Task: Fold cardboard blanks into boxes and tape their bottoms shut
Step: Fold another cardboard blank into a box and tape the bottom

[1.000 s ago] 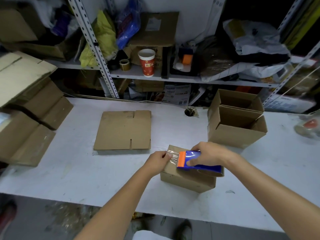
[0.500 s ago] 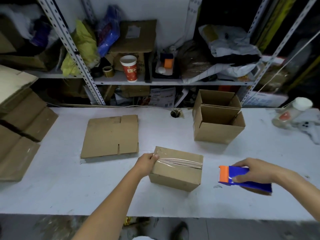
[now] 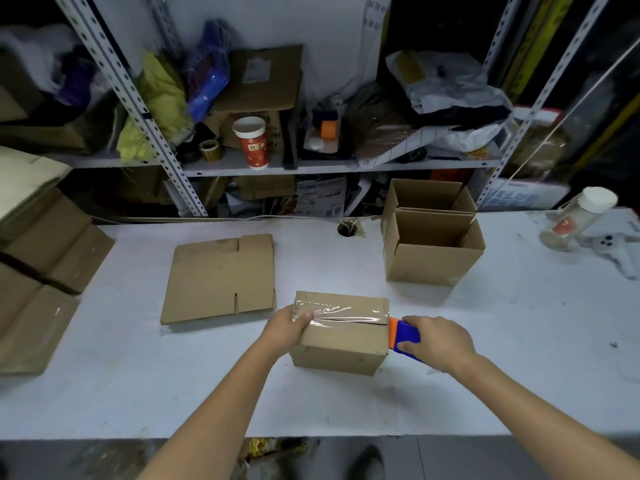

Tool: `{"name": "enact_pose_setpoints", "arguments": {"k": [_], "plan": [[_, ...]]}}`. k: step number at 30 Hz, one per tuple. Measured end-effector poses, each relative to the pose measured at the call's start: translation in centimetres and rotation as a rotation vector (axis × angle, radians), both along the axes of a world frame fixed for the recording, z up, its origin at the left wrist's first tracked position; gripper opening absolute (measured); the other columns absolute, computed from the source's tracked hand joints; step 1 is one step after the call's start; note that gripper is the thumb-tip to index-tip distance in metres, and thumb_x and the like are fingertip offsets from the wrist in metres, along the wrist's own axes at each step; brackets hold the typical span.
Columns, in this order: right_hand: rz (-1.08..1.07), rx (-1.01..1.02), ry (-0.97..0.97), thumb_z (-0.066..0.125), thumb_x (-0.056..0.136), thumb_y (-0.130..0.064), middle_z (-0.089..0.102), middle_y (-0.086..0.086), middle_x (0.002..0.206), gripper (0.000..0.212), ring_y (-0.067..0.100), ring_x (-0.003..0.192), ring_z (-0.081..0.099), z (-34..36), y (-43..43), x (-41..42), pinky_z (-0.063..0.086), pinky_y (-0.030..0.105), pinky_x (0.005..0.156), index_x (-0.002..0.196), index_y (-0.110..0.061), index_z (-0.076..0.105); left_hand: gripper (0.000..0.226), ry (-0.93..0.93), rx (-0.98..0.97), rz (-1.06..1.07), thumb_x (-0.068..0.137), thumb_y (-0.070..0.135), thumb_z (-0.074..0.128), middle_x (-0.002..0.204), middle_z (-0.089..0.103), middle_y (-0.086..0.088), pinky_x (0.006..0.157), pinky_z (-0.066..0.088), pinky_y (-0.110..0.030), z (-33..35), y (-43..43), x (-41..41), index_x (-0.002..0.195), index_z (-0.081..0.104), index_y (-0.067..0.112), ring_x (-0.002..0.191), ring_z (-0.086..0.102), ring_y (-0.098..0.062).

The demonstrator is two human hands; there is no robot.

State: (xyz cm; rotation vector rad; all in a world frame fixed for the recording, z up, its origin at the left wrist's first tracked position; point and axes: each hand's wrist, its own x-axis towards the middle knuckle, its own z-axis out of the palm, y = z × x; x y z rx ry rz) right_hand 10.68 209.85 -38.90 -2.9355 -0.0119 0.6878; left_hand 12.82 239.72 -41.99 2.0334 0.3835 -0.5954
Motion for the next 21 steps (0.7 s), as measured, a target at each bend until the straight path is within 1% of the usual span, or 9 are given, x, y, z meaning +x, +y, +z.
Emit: {"name": "enact_pose_setpoints", "arguments": {"k": [4, 7, 10, 12, 14, 16, 17, 19, 21], "plan": [[-0.017, -0.012, -0.026, 0.062, 0.086, -0.053, 0.068, -0.009, 0.112, 0.042, 0.016, 0.099, 0.062, -0.5, 1.3, 1.0, 0.052, 0.029, 0.073, 0.125, -0.037, 0.057, 0.038, -0.014, 0.002, 0.028, 0.101, 0.039, 0.053, 0.118, 0.061, 0.004, 0.091, 0.044, -0.028, 0.9, 0.3, 0.2, 0.132, 0.057, 0.018, 0.108, 0.057, -0.018], [-0.025, -0.027, -0.014, 0.064, 0.084, -0.052, 0.068, -0.008, 0.107, 0.04, 0.017, 0.095, 0.063, -0.5, 1.6, 1.8, 0.053, 0.029, 0.072, 0.12, -0.035, 0.06, 0.045, -0.017, 0.006, 0.022, 0.101, 0.041, 0.054, 0.127, 0.061, -0.002, 0.091, 0.043, -0.028, 1.4, 0.1, 0.5, 0.136, 0.056, 0.014, 0.11, 0.056, -0.021], [-0.022, -0.095, -0.044, 0.062, 0.085, -0.045, 0.066, -0.004, 0.1, 0.035, 0.022, 0.088, 0.063, -1.3, 2.4, 1.6, 0.055, 0.032, 0.068, 0.118, -0.034, 0.058, 0.046, -0.001, 0.028, 0.005, 0.1, 0.043, 0.053, 0.126, 0.062, -0.003, 0.089, 0.044, -0.029, 1.5, 0.1, 0.7, 0.135, 0.056, 0.012, 0.109, 0.057, -0.022], [-0.035, -0.098, -0.009, 0.061, 0.085, -0.041, 0.065, -0.002, 0.1, 0.033, 0.023, 0.089, 0.063, -2.4, 2.9, 0.9, 0.05, 0.029, 0.065, 0.117, -0.03, 0.058, 0.055, 0.014, 0.031, 0.005, 0.098, 0.048, 0.053, 0.131, 0.06, -0.003, 0.094, 0.044, -0.03, 1.3, 0.4, 0.7, 0.138, 0.053, 0.011, 0.116, 0.056, -0.024], [-0.042, -0.061, 0.034, 0.06, 0.086, -0.043, 0.067, -0.002, 0.104, 0.033, 0.022, 0.093, 0.064, -3.4, 3.0, 0.2, 0.045, 0.029, 0.064, 0.115, -0.029, 0.059, 0.078, 0.036, 0.053, -0.009, 0.092, 0.059, 0.053, 0.149, 0.048, -0.004, 0.108, 0.04, -0.035, 1.1, 0.7, 0.6, 0.152, 0.035, 0.013, 0.133, 0.048, -0.026], [-0.081, -0.004, 0.051, 0.06, 0.087, -0.048, 0.068, -0.004, 0.109, 0.035, 0.02, 0.096, 0.063, -3.7, 2.3, -0.2, 0.046, 0.028, 0.065, 0.116, -0.029, 0.059, 0.088, -0.015, 0.116, -0.081, 0.096, 0.049, 0.055, 0.163, 0.026, -0.003, 0.118, 0.03, -0.041, 1.5, 0.7, 0.8, 0.16, 0.004, 0.02, 0.147, 0.031, -0.029], [-0.112, 0.021, 0.055, 0.06, 0.088, -0.051, 0.067, -0.005, 0.11, 0.037, 0.019, 0.097, 0.063, -3.7, 1.9, -0.4, 0.047, 0.028, 0.066, 0.118, -0.029, 0.059, 0.089, -0.076, 0.179, -0.139, 0.098, 0.041, 0.057, 0.165, 0.018, -0.002, 0.119, 0.027, -0.042, 1.9, 0.6, 1.3, 0.16, -0.005, 0.025, 0.15, 0.025, -0.029], [-0.182, 0.051, 0.053, 0.06, 0.09, -0.054, 0.067, -0.005, 0.113, 0.042, 0.018, 0.099, 0.062, -3.5, 1.1, -0.4, 0.049, 0.028, 0.069, 0.123, -0.029, 0.057, 0.088, -0.196, 0.351, -0.313, 0.097, 0.034, 0.061, 0.167, 0.011, -0.002, 0.122, 0.022, -0.046, 3.0, 0.1, 2.8, 0.16, -0.001, 0.031, 0.153, 0.013, -0.026], [-0.24, 0.08, 0.037, 0.06, 0.09, -0.054, 0.066, -0.003, 0.116, 0.047, 0.019, 0.099, 0.061, -3.1, 0.7, -0.3, 0.052, 0.03, 0.072, 0.128, -0.027, 0.056, 0.081, -0.263, 0.469, -0.533, 0.095, 0.041, 0.062, 0.167, 0.011, -0.001, 0.123, 0.015, -0.049, 3.9, -1.0, 4.6, 0.159, 0.012, 0.032, 0.154, 0.006, -0.023]]}}
